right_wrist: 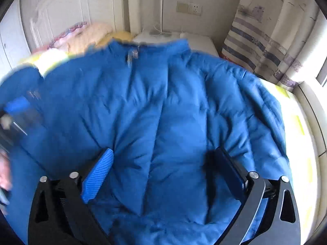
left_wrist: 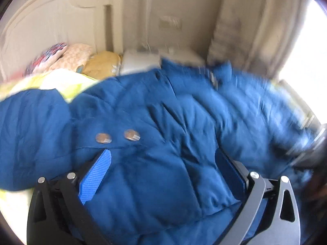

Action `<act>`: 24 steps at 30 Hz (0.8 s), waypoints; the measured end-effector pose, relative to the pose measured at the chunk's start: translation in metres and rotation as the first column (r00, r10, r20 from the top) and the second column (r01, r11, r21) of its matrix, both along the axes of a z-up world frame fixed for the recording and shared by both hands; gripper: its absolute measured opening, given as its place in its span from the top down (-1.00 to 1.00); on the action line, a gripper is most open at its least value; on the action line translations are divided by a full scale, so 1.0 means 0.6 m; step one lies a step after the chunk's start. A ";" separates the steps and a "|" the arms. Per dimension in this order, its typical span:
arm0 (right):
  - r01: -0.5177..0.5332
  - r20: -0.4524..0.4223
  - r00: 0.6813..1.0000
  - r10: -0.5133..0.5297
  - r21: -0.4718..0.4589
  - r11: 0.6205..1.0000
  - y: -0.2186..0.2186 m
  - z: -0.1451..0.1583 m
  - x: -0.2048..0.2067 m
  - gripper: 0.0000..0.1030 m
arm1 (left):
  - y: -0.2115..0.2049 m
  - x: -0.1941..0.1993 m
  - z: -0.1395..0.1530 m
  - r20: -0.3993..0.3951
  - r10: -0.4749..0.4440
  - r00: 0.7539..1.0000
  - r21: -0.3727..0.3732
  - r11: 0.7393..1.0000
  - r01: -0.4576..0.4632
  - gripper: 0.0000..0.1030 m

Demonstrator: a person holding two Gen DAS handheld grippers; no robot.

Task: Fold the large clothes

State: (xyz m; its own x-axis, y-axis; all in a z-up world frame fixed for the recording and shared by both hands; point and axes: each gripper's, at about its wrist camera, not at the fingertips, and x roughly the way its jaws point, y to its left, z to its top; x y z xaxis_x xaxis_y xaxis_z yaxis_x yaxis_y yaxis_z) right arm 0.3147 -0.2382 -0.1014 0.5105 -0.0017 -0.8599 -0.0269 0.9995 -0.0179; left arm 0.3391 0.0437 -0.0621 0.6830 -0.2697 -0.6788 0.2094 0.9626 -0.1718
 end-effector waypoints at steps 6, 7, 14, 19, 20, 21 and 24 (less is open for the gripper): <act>0.004 0.001 1.000 -0.004 0.034 0.999 -0.013 -0.002 0.009 -0.91 | 0.244 -0.051 0.051 0.011 0.381 0.925 -0.413 0.844 -0.343 -0.95; 0.004 0.003 1.000 -0.004 0.035 0.999 -0.014 -0.003 0.010 -0.91 | 0.290 -0.071 0.050 -0.004 0.461 0.888 -0.471 0.782 -0.408 -0.95; 0.006 0.006 1.000 -0.006 0.041 0.999 -0.015 0.000 0.010 -0.91 | 0.559 -0.177 0.005 -0.182 0.808 0.560 -0.595 0.363 -0.718 -0.92; 0.007 0.009 1.000 -0.007 0.045 0.999 -0.013 0.002 0.001 -0.91 | 0.626 -0.131 0.004 -0.148 0.804 0.576 -0.577 0.403 -0.711 0.15; 0.007 0.010 1.000 -0.008 0.048 0.999 -0.009 0.003 -0.004 -0.91 | 0.631 -0.121 -0.001 -0.155 0.791 0.592 -0.567 0.419 -0.709 0.73; 0.007 0.012 1.000 -0.008 0.053 0.999 -0.011 0.003 -0.003 -0.91 | 0.631 -0.117 -0.001 -0.154 0.775 0.612 -0.580 0.431 -0.692 0.77; 0.012 0.018 1.000 -0.013 0.072 0.997 -0.015 0.002 -0.002 -0.91 | 0.578 -0.131 0.044 -0.027 0.765 0.644 -0.566 0.519 -0.640 0.84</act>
State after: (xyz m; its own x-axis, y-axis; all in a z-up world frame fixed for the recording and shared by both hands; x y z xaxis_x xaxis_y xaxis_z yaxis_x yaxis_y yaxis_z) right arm 0.3134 -0.2471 -0.0999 0.5267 0.0535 -0.8484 -0.0146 0.9984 0.0538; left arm 0.2606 0.3903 -0.0354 0.8968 0.1232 -0.4249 -0.4096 0.5940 -0.6924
